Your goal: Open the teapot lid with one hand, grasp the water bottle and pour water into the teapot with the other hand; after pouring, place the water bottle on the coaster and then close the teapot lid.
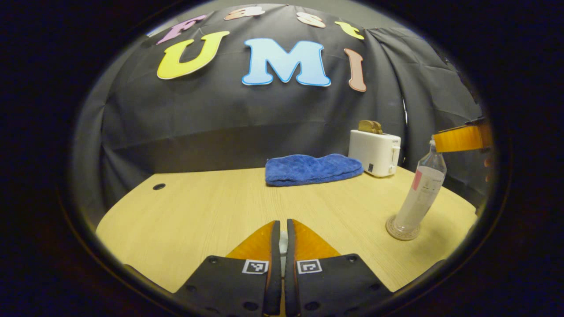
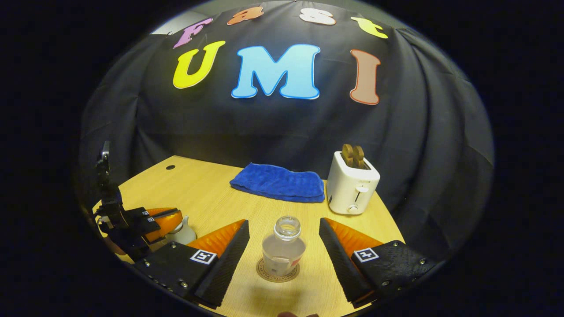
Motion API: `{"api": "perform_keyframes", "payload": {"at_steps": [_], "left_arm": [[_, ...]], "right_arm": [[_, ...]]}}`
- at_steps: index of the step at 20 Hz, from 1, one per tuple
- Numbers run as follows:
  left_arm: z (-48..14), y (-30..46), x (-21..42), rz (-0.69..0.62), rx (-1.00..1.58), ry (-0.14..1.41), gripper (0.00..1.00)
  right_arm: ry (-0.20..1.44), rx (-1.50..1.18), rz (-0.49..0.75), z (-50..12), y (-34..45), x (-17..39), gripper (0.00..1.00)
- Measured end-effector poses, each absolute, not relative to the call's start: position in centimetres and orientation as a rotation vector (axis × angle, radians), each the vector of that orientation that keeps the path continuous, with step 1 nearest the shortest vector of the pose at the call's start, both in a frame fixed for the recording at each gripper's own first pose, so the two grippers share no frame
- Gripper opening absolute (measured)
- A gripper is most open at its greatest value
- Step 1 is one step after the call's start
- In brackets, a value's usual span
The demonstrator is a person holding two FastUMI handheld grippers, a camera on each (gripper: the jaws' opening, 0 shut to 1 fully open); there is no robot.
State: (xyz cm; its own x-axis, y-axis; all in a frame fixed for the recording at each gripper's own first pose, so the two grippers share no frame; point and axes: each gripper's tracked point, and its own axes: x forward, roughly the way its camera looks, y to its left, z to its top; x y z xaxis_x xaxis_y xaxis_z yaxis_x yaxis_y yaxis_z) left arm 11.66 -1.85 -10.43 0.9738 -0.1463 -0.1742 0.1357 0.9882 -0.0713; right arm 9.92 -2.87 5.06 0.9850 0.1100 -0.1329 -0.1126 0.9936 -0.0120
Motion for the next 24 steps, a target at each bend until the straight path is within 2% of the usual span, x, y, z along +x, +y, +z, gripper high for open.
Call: {"api": "perform_keyframes", "payload": {"at_steps": [5,7,9,10,11,13,24], "left_arm": [[-10.5,-2.0,11.4,-0.136,-0.007,0.158,0.11],[-10.5,-2.2,11.4,-0.144,-0.005,0.162,0.19],[-10.5,-2.8,11.5,-0.168,-0.003,0.172,0.22],[-10.5,-2.9,11.4,-0.168,0.0,0.181,0.43],[-9.9,-2.8,11.3,-0.166,-0.001,0.177,0.54],[-7.6,-2.4,10.8,-0.151,-0.017,0.139,0.99],[7.8,-0.2,3.9,-0.031,-0.084,-0.025,1.0]], "right_arm": [[0.069,-0.026,0.1,8.6,-2.5,7.6,0.97],[0.04,-0.042,0.102,9.9,-2.2,6.9,0.97],[0.019,-0.059,0.105,10.8,-1.7,6.3,0.97],[0.006,-0.067,0.105,11.2,-1.4,6.1,0.97],[-0.006,-0.071,0.105,11.7,-1.2,5.8,0.97],[-0.026,-0.055,0.114,12.4,-0.5,5.0,0.97],[-0.156,-0.089,0.078,14.8,-1.8,1.7,0.97]]}}
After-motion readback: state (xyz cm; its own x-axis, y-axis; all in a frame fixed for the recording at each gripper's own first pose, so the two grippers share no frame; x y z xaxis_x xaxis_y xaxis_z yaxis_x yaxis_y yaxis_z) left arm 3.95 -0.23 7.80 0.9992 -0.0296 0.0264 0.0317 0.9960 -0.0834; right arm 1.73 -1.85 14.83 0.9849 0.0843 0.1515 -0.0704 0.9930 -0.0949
